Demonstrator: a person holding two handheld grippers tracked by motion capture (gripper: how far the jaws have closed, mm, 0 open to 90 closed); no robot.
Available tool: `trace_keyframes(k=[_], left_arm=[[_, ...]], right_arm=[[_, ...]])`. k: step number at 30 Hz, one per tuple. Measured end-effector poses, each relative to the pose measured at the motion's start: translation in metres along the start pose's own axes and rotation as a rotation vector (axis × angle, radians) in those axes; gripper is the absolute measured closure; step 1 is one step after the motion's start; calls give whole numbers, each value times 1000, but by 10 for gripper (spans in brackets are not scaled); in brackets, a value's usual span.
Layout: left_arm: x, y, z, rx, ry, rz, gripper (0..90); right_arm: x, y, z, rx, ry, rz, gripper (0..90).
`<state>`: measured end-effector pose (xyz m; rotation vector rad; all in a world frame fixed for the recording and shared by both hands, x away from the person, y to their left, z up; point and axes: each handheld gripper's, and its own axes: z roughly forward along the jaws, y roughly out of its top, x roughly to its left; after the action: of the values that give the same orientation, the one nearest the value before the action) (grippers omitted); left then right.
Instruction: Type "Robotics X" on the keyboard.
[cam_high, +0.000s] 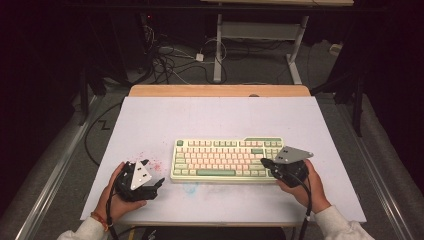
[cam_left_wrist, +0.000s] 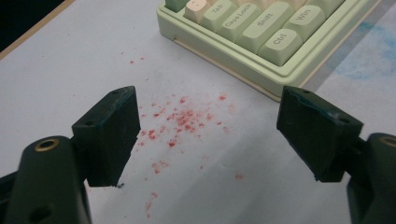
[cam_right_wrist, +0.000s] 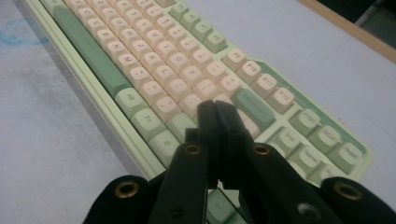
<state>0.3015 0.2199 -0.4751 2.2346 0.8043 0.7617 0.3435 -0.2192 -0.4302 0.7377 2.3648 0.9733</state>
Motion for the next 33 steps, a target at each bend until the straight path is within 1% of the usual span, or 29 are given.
trace_keyframes(k=[3,9,13,15,18,19,21,22,23,25,26,27,28,29,30,32,33], left_arm=[[0,-1,0,-1,-3,-1,201],[0,-1,-1,-1,-8,1,201],[0,-1,-2,-4,-11,2,201],[1,-1,-2,-6,-15,1,201],[0,-1,-3,-13,-20,-3,228],[0,-1,-3,-13,-20,-3,246],[1,0,-6,-23,-30,-13,325],[2,0,-7,-29,-43,-20,351],[2,1,-8,-34,-63,-24,400],[2,2,-9,-35,-69,-28,529],[3,3,-9,-35,-72,-37,599],[5,6,-10,-33,-106,-56,659],[6,7,-9,-28,-113,-61,714],[7,8,-9,-25,-132,-67,765],[7,9,-9,-23,-147,-70,809],[7,12,-8,-15,-161,-71,865],[7,14,-7,-13,-167,-72,874]], right_arm=[[3,3,10,19,16,-19,900],[3,1,25,54,27,-24,900],[2,-2,30,69,24,-18,900],[1,-4,31,67,25,-6,900],[1,-6,33,78,28,-6,900],[2,-8,33,68,26,-4,900],[2,-8,33,65,28,-4,900],[2,-8,33,64,28,-3,900],[2,-9,33,61,27,0,900],[2,-9,33,59,24,4,900],[3,-10,33,57,22,4,900],[3,-10,33,54,20,4,900],[3,-10,33,52,18,6,900],[3,-10,33,50,17,5,900],[4,-11,33,49,16,2,900],[4,-11,33,49,12,2,900],[4,-11,33,48,11,4,900]])
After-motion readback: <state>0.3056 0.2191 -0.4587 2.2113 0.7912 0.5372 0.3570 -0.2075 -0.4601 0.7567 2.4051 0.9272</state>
